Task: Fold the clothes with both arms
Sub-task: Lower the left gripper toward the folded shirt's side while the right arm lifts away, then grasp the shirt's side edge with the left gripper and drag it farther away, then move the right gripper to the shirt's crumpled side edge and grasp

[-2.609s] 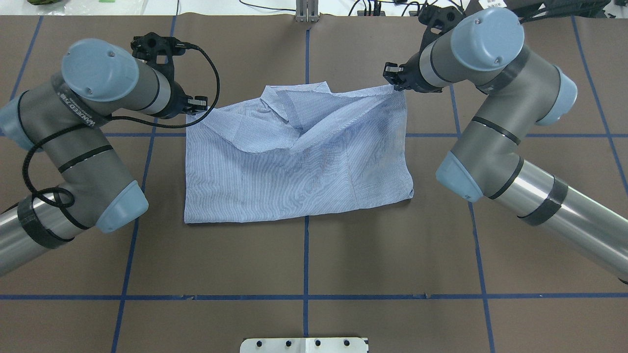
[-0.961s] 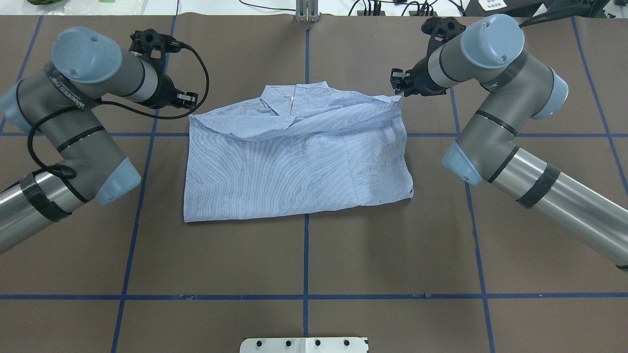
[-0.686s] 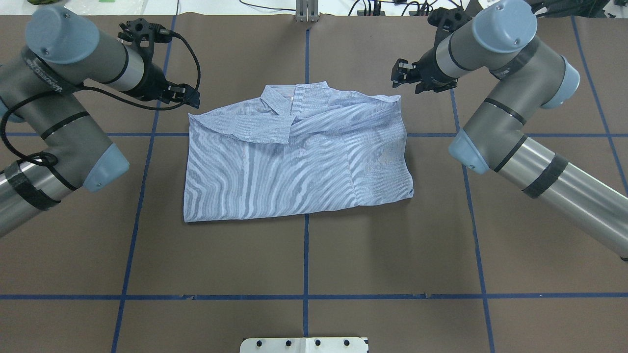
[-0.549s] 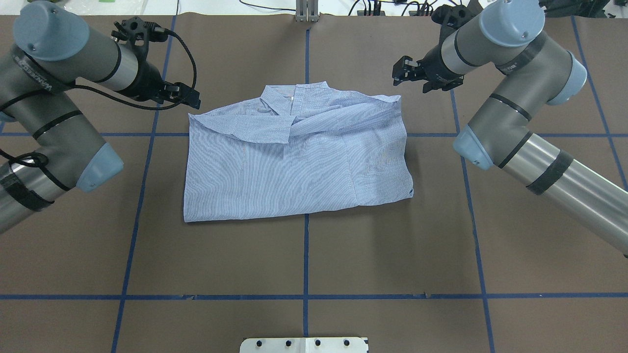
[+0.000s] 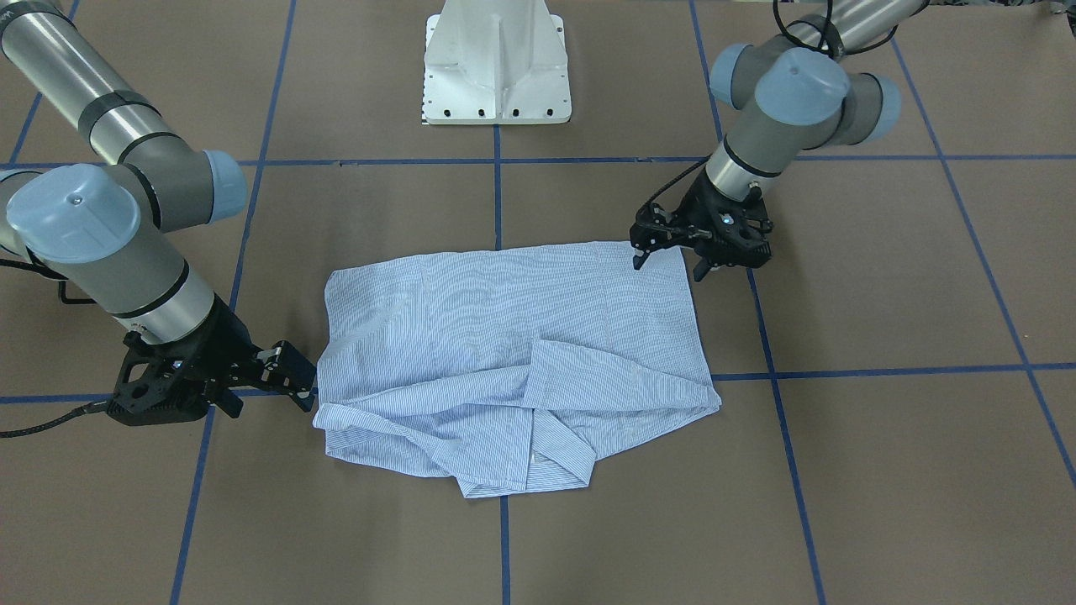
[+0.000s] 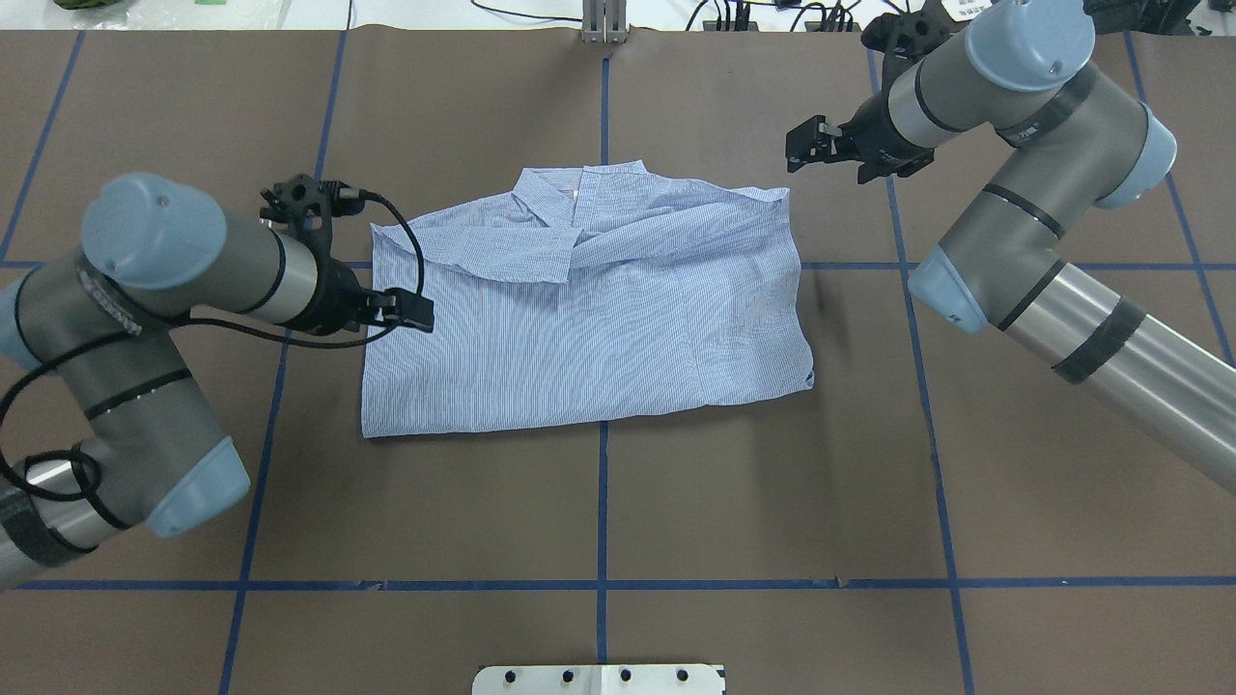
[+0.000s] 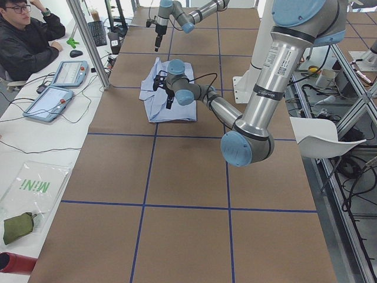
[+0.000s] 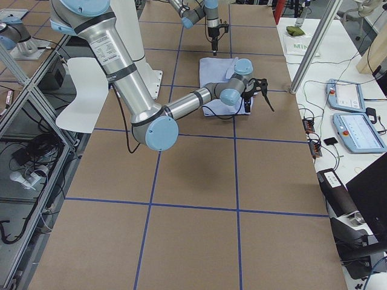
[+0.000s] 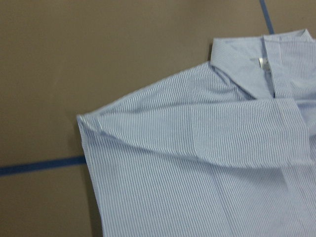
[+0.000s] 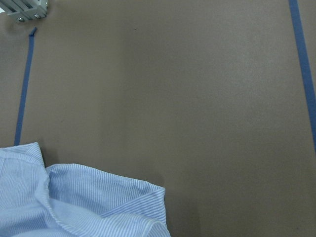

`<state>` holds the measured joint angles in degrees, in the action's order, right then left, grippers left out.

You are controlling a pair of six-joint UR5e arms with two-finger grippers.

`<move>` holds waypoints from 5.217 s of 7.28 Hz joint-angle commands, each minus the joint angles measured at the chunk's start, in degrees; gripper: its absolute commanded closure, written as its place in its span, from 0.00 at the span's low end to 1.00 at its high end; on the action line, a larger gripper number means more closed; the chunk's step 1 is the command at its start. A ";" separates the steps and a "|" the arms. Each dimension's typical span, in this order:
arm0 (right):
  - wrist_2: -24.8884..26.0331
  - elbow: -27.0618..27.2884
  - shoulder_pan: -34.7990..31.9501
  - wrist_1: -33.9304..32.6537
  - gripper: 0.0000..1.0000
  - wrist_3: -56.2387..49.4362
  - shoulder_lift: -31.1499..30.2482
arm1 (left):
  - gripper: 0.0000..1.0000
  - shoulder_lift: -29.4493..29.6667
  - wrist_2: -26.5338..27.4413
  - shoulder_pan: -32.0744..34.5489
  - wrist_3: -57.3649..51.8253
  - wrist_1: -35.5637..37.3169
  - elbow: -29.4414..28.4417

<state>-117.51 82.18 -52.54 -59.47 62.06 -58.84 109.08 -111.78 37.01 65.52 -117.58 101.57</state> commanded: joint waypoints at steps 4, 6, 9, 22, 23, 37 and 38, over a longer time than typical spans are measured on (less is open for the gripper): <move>0.43 -0.09 0.51 0.32 0.00 0.08 -0.40 | 0.00 -3.78 1.65 -4.22 2.68 -0.02 -0.15; 0.87 0.00 0.69 0.41 0.00 0.08 -0.40 | 0.01 -4.14 3.23 -6.42 4.60 0.07 -0.23; 0.88 0.09 0.69 0.41 0.00 0.08 -0.40 | 0.32 -4.23 3.24 -6.96 4.44 0.07 -0.67; 0.88 0.09 1.22 0.49 0.00 0.17 -0.84 | 1.00 8.56 3.15 14.47 -19.38 1.40 -21.08; 0.88 0.09 1.30 0.49 0.00 0.26 -0.84 | 1.00 12.95 4.54 15.71 -19.38 -1.39 -27.94; 18.97 8.79 21.60 -19.19 0.00 32.94 9.18 | 0.00 17.04 -4.85 27.32 -31.51 -14.17 -37.15; 19.76 8.35 22.13 -20.59 0.00 33.21 9.44 | 0.00 17.04 -4.85 27.06 -30.64 -14.17 -36.71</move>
<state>-99.13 91.05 -31.54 -78.56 94.27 -49.76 126.16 -116.63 64.29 33.95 -131.75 64.41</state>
